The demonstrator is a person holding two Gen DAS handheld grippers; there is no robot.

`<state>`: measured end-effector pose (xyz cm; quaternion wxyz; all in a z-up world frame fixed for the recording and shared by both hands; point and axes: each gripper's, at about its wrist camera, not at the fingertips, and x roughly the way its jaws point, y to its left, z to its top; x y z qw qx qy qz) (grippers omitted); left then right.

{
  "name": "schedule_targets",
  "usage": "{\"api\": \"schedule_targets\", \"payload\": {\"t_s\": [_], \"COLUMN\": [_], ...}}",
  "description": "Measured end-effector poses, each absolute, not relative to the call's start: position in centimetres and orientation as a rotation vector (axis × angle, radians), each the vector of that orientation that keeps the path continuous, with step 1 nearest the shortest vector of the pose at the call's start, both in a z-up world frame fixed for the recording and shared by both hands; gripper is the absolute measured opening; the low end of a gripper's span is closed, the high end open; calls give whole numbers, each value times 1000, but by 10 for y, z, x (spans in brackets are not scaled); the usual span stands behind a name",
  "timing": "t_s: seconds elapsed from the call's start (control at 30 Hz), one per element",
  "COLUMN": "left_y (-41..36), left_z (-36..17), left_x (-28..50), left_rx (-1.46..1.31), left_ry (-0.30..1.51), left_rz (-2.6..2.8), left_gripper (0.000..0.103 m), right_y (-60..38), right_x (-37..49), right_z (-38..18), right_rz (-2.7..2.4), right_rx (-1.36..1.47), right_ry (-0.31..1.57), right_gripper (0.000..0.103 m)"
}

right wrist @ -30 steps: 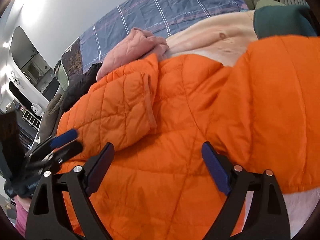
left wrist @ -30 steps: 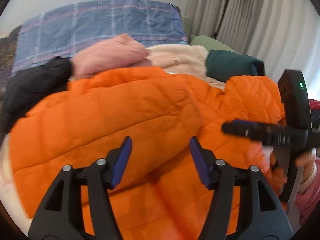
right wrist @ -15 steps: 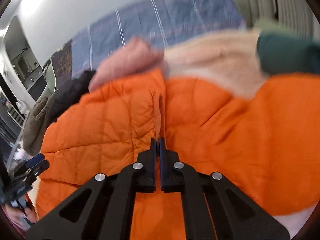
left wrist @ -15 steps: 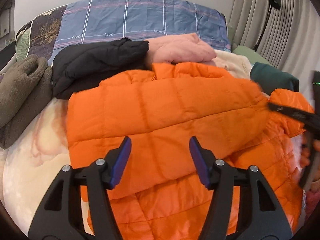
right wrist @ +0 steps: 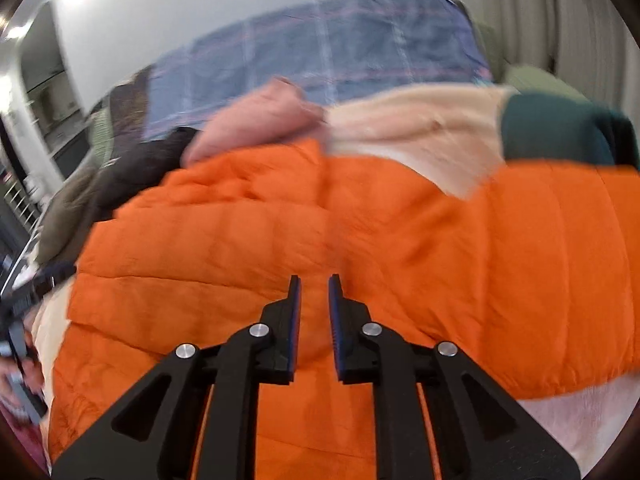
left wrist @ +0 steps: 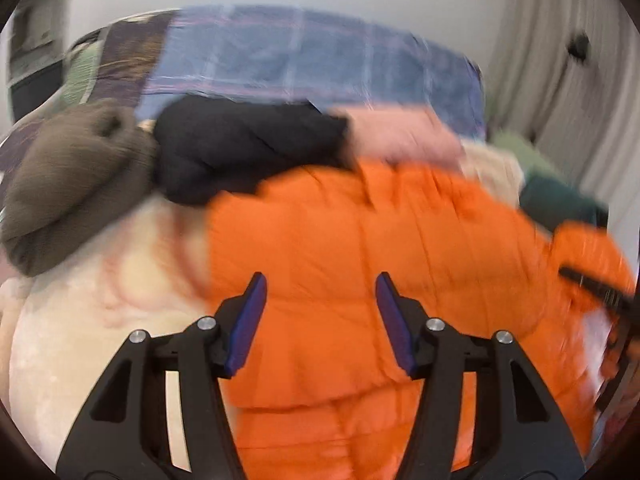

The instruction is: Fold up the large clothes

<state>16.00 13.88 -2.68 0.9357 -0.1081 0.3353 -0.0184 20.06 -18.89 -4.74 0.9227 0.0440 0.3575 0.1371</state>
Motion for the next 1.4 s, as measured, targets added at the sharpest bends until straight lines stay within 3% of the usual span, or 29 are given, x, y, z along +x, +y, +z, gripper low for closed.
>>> {"api": "schedule_targets", "payload": {"t_s": [0.1, 0.17, 0.3, 0.43, 0.53, 0.6, 0.7, 0.8, 0.93, 1.0, 1.07, 1.1, 1.13, 1.2, 1.3, 1.4], "left_y": [164, 167, 155, 143, 138, 138, 155, 184, 217, 226, 227, 227, 223, 214, 201, 198], "left_z": [-18, -22, -48, -97, -96, -88, -73, -61, -81, -94, -98, -95, -91, -68, -38, -41], "left_x": [156, 158, 173, 194, 194, 191, 186, 191, 223, 240, 250, 254, 255, 247, 221, 205], "left_rx": [-292, -319, -273, -186, -154, -155, -226, -377, -628, -711, -746, -750, -743, -673, -556, -449], "left_ry": [670, 693, 788, 900, 885, 876, 817, 759, 835, 863, 860, 849, 836, 742, 608, 607], "left_rz": [-15, -33, -46, 7, 26, 17, 41, 47, -5, -16, -44, -59, -70, -99, -126, -41], "left_gripper": [35, 28, 28, 29, 30, 40, 78, 79, 80, 78, 63, 39, 22, 16, 15, 15], "right_y": [-170, -166, -170, -174, -169, -166, -166, -169, -167, -166, -167, -169, -170, -170, -170, -169], "right_x": [211, 220, 235, 229, 226, 224, 225, 225, 223, 222, 222, 223, 223, 222, 222, 222], "right_z": [-48, -58, -104, -118, -121, -121, -122, -122, -122, -122, -123, -123, -124, -124, -124, -124], "right_rz": [339, 351, 263, 293, 282, 277, 273, 275, 259, 249, 253, 258, 261, 263, 263, 263], "right_rx": [80, 106, 140, 163, 133, 118, 111, 119, 110, 100, 108, 118, 126, 129, 127, 121], "right_ry": [732, 771, 932, 905, 893, 885, 877, 876, 870, 864, 864, 866, 867, 865, 861, 860], "right_gripper": [17, 17, 17, 17, 17, 18, 19, 19, 19, 18, 18, 19, 19, 19, 19, 19]}}
